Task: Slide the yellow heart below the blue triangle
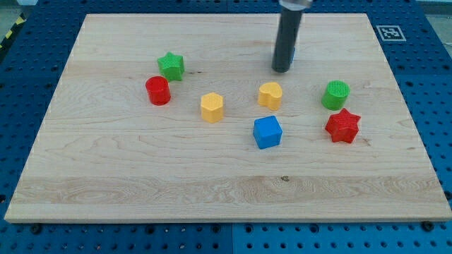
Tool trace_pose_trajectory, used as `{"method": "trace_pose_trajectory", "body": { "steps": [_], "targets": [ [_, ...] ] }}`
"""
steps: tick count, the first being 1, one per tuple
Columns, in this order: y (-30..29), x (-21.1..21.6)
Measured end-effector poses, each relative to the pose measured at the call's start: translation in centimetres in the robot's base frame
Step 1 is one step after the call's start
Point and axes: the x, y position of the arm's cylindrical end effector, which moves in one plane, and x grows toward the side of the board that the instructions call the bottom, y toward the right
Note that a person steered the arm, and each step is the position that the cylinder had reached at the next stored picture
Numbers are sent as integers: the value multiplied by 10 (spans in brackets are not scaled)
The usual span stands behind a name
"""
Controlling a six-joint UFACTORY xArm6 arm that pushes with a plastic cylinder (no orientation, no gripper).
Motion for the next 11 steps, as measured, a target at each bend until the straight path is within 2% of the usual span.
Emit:
{"method": "trace_pose_trajectory", "body": {
  "steps": [3, 5, 9, 11],
  "targets": [
    [-56, 63],
    [-42, 99],
    [-37, 92],
    [-4, 81]
  ]
}}
